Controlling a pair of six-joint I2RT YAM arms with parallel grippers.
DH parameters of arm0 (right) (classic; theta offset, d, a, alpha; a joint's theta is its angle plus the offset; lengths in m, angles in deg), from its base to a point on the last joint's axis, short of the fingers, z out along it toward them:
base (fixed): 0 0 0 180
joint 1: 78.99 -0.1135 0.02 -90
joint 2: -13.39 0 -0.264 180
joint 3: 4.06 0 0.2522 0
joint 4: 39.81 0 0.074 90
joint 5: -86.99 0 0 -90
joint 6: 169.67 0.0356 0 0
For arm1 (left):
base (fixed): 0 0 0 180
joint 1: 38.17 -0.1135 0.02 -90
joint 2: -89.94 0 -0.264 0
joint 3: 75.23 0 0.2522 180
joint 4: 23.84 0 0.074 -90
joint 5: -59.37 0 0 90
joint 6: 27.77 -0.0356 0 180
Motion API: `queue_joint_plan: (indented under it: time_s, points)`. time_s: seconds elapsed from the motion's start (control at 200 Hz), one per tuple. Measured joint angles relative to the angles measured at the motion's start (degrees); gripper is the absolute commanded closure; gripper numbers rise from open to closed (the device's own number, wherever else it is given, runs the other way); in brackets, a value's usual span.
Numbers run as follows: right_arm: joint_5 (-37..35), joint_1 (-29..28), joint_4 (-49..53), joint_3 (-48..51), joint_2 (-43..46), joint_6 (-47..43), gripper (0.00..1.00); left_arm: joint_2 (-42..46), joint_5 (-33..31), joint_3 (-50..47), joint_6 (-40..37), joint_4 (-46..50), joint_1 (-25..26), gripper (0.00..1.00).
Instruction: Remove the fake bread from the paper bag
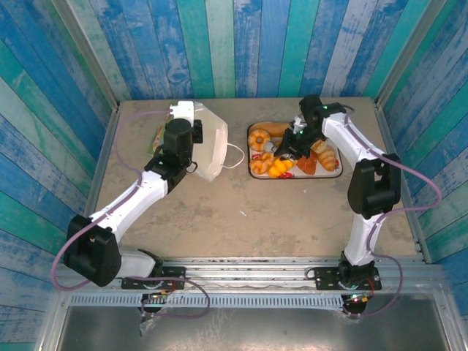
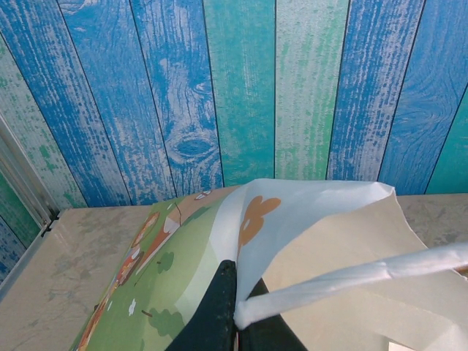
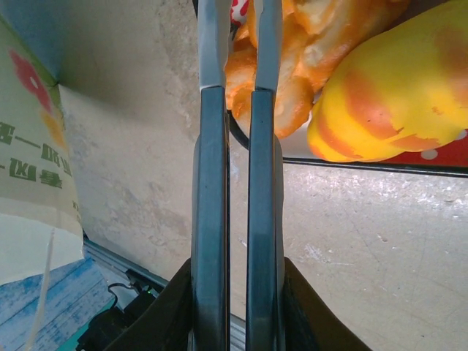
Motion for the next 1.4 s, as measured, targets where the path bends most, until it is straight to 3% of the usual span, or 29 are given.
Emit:
queue_joint_plan:
  time_s: [0.286, 0.872, 1.402]
  points:
    - [-0.9, 1.4, 1.3, 0.1, 0.6, -0.9, 0.96, 0.0, 0.2, -0.2, 0.0, -0.4, 0.0, 1.00]
    - [-0.5, 1.6, 1.3, 0.1, 0.7, -2.1, 0.61, 0.0, -0.1, -0.2, 0.0, -0.3, 0.0, 1.00]
    - [-0.2, 1.6, 1.4, 0.2, 4.4, -2.2, 0.59, 0.0, 0.0, -0.2, 0.0, -0.3, 0.0, 1.00]
